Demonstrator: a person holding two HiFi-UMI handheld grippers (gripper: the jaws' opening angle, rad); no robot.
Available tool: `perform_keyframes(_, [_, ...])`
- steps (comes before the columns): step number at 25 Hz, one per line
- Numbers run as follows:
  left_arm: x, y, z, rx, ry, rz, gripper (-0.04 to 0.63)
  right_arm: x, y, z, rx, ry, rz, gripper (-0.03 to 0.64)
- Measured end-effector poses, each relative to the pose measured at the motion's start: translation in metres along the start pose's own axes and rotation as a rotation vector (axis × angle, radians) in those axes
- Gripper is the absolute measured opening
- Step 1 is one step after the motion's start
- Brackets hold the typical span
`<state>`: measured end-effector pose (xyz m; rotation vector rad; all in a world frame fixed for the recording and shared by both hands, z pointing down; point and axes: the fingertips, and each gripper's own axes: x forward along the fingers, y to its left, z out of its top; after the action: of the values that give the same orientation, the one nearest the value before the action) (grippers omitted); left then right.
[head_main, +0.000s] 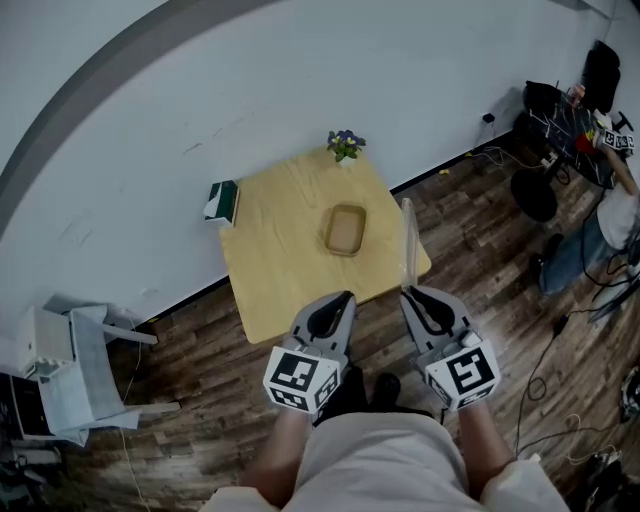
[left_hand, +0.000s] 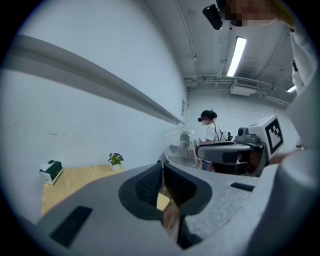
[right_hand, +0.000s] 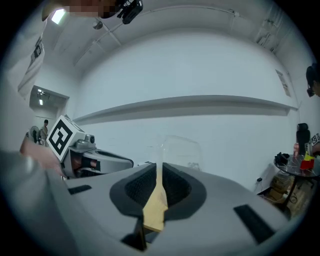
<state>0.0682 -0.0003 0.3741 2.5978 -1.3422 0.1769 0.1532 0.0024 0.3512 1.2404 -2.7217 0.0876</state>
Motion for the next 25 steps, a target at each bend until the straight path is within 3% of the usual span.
perform_keyframes(25, [-0.005,-0.048,0.0,-0.01,-0.02,0.007,0.005,-0.044,0.001,-0.005,0.081,-0.001,0.068,0.041])
